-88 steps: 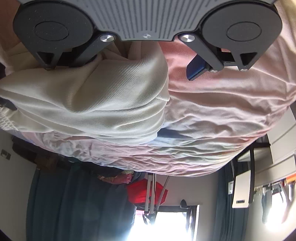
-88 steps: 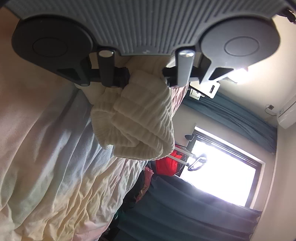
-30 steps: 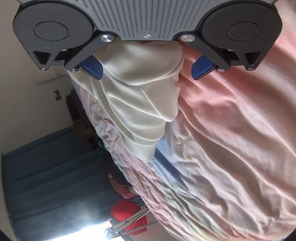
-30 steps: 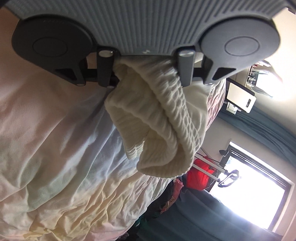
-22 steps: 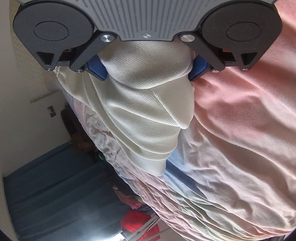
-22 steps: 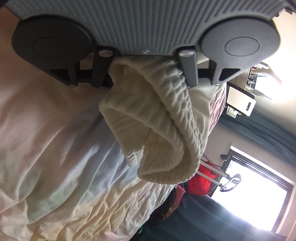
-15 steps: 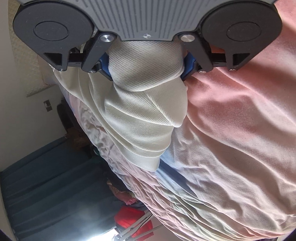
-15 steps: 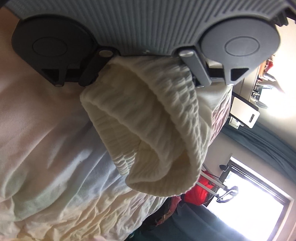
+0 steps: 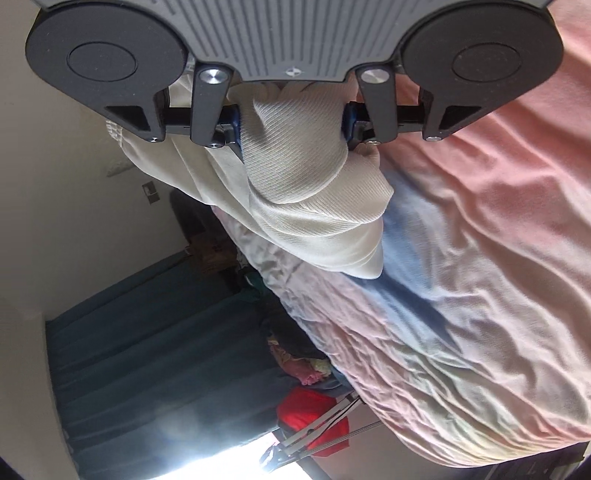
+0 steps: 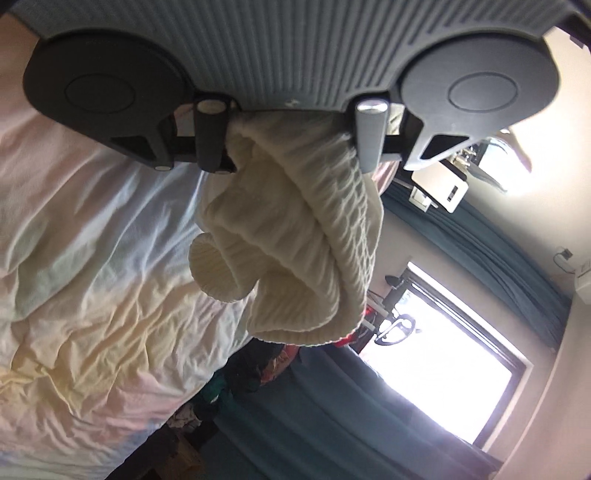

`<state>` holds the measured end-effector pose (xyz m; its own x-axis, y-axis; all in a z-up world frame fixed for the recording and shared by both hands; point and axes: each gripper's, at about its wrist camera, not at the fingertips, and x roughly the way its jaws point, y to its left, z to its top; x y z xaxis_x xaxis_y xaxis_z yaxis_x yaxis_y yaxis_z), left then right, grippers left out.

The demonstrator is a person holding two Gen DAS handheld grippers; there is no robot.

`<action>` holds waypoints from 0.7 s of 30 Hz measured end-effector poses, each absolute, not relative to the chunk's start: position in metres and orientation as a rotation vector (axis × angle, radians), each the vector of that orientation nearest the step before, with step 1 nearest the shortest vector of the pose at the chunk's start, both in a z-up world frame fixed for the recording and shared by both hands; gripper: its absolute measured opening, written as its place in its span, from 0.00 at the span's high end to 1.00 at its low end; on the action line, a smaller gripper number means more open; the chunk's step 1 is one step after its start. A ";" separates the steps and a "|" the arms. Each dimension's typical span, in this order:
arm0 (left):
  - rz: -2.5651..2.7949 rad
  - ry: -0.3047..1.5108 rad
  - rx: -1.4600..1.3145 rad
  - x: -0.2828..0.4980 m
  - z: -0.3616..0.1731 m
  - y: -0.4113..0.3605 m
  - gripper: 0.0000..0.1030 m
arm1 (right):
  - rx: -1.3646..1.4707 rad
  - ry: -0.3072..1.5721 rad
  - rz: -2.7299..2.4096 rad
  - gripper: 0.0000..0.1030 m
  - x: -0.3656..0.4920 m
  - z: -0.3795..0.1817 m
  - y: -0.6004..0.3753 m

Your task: Fold clothes

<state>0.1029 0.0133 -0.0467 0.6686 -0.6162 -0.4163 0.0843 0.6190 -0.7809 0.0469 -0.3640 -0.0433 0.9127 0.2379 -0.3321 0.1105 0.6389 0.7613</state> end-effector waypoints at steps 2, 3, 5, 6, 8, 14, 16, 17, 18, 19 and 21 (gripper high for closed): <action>-0.465 0.744 -0.772 0.126 -0.032 -0.019 0.54 | 0.878 0.417 0.048 0.63 0.051 -0.029 -0.382; -0.473 0.746 -0.752 0.137 -0.025 -0.034 0.54 | 0.878 0.415 0.034 0.63 0.054 -0.024 -0.394; -0.493 0.763 -0.723 0.163 -0.013 -0.069 0.54 | 0.892 0.412 -0.005 0.63 0.062 -0.016 -0.427; -0.506 0.782 -0.719 0.180 -0.008 -0.089 0.54 | 0.914 0.415 -0.028 0.63 0.068 -0.013 -0.445; -0.532 0.821 -0.710 0.214 0.001 -0.129 0.54 | 0.953 0.419 -0.077 0.63 0.082 -0.007 -0.480; -0.558 0.862 -0.601 0.286 -0.026 -0.213 0.54 | 1.038 0.432 -0.224 0.63 0.138 -0.003 -0.575; -0.565 0.874 -0.563 0.310 -0.035 -0.240 0.54 | 1.049 0.429 -0.266 0.63 0.157 -0.006 -0.599; -0.569 0.880 -0.544 0.322 -0.040 -0.254 0.54 | 1.049 0.427 -0.282 0.63 0.165 -0.010 -0.609; -0.572 0.886 -0.524 0.334 -0.045 -0.267 0.54 | 1.049 0.424 -0.296 0.63 0.173 -0.015 -0.618; -0.576 0.892 -0.505 0.345 -0.050 -0.281 0.54 | 1.046 0.422 -0.304 0.63 0.179 -0.022 -0.624; -0.583 0.903 -0.467 0.369 -0.060 -0.308 0.54 | 1.042 0.419 -0.318 0.63 0.192 -0.038 -0.636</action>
